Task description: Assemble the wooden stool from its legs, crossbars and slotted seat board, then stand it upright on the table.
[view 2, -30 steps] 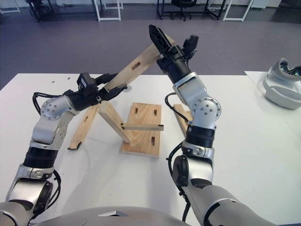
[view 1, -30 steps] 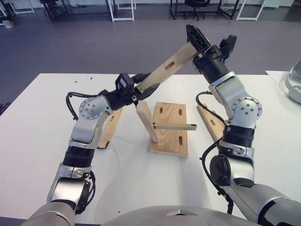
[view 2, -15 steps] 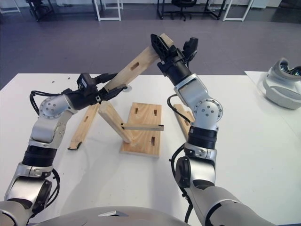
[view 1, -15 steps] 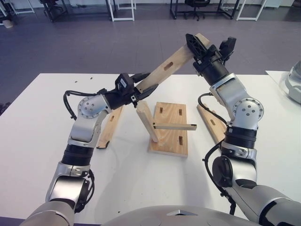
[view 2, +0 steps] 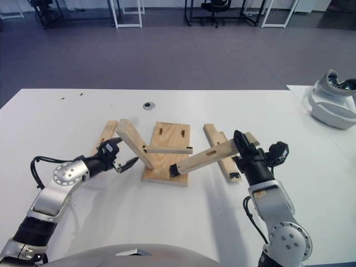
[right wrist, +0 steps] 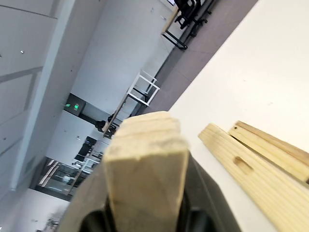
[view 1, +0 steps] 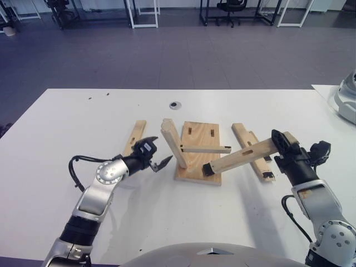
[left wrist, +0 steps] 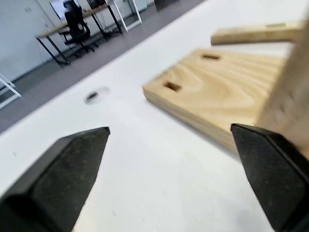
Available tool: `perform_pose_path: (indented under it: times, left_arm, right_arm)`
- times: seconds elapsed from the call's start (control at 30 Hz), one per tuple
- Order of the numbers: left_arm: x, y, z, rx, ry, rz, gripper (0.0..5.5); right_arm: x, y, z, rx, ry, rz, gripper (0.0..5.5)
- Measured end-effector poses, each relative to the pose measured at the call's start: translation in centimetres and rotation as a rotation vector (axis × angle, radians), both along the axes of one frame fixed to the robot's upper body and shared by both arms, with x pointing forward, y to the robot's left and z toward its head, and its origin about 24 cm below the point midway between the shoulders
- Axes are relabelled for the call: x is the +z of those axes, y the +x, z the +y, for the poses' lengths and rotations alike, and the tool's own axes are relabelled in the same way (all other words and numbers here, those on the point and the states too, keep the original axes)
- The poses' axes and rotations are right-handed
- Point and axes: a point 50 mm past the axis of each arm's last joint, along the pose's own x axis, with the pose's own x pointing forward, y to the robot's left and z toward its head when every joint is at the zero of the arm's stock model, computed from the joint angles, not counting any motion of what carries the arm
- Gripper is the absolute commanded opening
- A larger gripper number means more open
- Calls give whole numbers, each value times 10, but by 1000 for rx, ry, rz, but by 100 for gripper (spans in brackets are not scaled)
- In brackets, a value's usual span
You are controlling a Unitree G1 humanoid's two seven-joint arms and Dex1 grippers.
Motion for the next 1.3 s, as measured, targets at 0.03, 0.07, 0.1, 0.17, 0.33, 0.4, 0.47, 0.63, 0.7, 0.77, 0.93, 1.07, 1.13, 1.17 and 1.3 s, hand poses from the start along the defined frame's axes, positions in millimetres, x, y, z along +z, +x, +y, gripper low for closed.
perform_pose_path:
  times: [0.03,0.07,0.1,0.17,0.33,0.4,0.47,0.63,0.7,0.77,0.93,1.07,1.13,1.17,1.3]
  left_arm:
    - [-2,-3,0,0,20,17,461]
    - [-4,-5,0,1,35,31,461]
    - [-5,-5,0,9,45,35,461]
    - [-7,-5,0,17,64,44,461]
    - [-8,-7,-8,5,55,59,461]
    - [-2,-7,-12,0,36,34,461]
    - [4,-7,-16,0,3,28,461]
    - [22,-11,-40,-52,-136,10,461]
    - [27,-12,-46,-68,-163,11,461]
    - [28,-13,-48,-70,-180,20,461]
    - [30,-13,-50,-57,-186,14,461]
    - [33,-12,-56,-64,-204,13,461]
    - [32,-13,-58,-71,-207,16,461]
    - [33,-13,-60,-76,-209,15,461]
    - [32,-12,-61,-65,-208,23,461]
  right_arm:
    - [2,0,-1,-6,-11,3,100]
    - [5,0,-2,-17,-30,2,100]
    - [6,0,-3,-30,-41,3,100]
    - [8,0,-4,-55,-68,4,100]
    - [16,2,4,-50,-186,-20,100]
    - [24,2,15,-37,-269,-46,101]
    - [28,4,20,-55,-328,-56,101]
    - [43,20,24,-84,-549,-117,101]
    - [43,22,28,-73,-581,-129,101]
    - [43,23,32,-56,-614,-143,101]
    - [32,18,34,16,-677,-199,101]
    - [23,13,33,48,-686,-210,101]
    - [23,12,34,53,-700,-223,101]
    - [22,13,34,57,-709,-228,138]
    - [-4,13,43,242,-855,-76,212]
